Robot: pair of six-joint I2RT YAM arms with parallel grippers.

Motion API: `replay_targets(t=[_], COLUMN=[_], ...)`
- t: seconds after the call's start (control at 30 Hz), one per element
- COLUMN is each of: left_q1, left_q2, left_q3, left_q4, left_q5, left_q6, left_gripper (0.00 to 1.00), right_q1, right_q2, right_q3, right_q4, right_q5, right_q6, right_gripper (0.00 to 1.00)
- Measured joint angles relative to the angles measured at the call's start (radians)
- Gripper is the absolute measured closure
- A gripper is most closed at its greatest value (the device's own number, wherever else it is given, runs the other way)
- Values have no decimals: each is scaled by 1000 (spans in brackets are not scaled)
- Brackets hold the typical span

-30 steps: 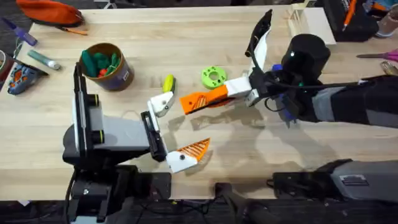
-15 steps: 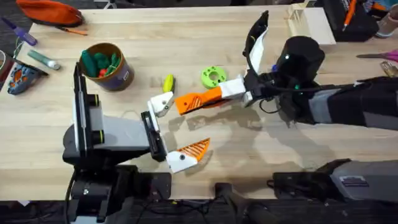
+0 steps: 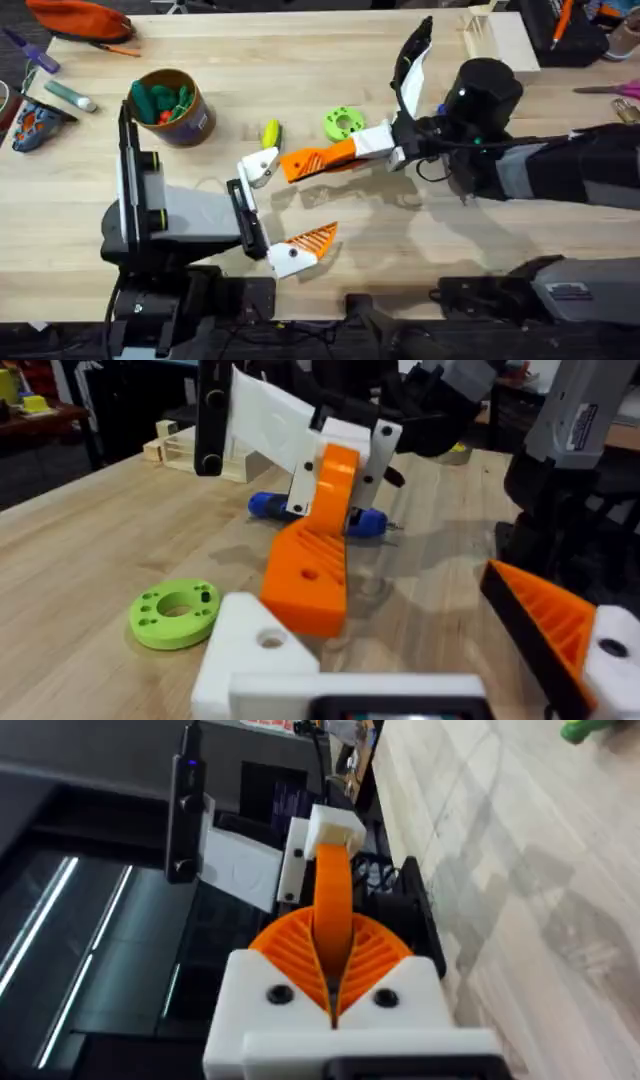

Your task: Pick up the gripper from the table and insert it into the empty holder that is missing its gripper. Then pick up a screw, insert it into the mounting hole, and use the screwdriver to tighten it. Finally, clean up the table by picking up the vegetable and placing it into the bucket.

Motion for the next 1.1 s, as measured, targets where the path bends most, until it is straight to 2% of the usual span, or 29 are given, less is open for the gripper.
replay_targets(t=[0.2, 0.47, 1.1], left_q1=[0, 0, 0], left_q2=[0, 0, 0], left_q3=[0, 0, 0], left_q4=[0, 0, 0], left_q5=[0, 0, 2], left_q6=[0, 0, 0], left_gripper=[12, 12, 13], right_q1=[0, 34, 39], right_q2=[0, 0, 0], right_q3=[-37, -47, -47], right_q4=[101, 104, 129], right_q5=[29, 63, 73], right_q6=[35, 59, 100], right_gripper=[989, 989, 990])
